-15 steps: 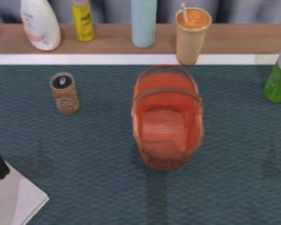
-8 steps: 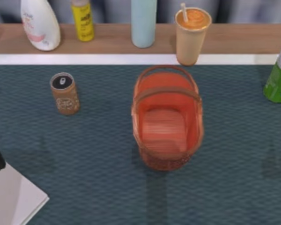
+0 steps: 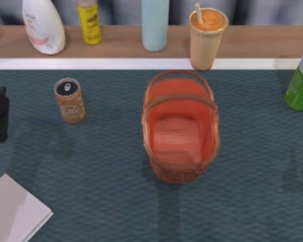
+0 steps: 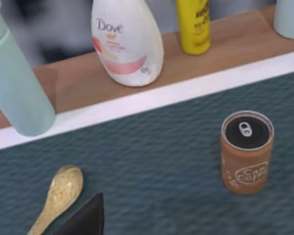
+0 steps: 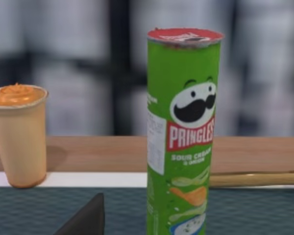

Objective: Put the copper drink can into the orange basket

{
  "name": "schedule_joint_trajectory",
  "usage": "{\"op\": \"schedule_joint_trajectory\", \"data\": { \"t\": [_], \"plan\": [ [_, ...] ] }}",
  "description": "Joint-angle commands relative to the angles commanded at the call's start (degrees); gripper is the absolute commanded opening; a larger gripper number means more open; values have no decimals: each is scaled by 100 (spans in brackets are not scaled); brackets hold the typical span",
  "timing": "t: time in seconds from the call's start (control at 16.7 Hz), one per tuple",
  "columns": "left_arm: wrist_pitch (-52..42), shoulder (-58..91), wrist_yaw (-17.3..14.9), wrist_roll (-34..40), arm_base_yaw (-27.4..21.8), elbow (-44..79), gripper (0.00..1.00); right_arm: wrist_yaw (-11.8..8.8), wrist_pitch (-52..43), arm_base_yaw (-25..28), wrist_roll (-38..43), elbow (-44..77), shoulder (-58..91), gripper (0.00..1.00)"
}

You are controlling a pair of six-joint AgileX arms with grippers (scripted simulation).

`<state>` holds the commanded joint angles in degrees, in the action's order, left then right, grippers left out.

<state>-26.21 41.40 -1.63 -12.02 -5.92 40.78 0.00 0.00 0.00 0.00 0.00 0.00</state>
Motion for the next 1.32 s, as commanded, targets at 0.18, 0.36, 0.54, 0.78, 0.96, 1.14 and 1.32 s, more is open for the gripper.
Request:
{"op": "schedule_joint_trajectory", "data": {
  "t": [0.18, 0.36, 0.54, 0.78, 0.96, 1.14, 1.32],
  "plan": [
    [-1067, 1789, -30, -458, -192, 1452, 100, 0, 0, 0, 0, 0, 0, 100],
    [-2118, 3657, -34, -915, -359, 2939, 100, 0, 0, 0, 0, 0, 0, 100],
    [-3073, 5465, -13, -1345, -490, 4409, 100, 0, 0, 0, 0, 0, 0, 100],
    [-4062, 7541, 44, -1833, -604, 6163, 100, 0, 0, 0, 0, 0, 0, 100],
    [-4516, 8671, 93, -2095, -648, 7180, 100, 0, 0, 0, 0, 0, 0, 100],
    [-4748, 9310, 129, -2239, -665, 7788, 100, 0, 0, 0, 0, 0, 0, 100],
    [-4790, 9433, 137, -2266, -666, 7909, 100, 0, 0, 0, 0, 0, 0, 100]
  ]
}}
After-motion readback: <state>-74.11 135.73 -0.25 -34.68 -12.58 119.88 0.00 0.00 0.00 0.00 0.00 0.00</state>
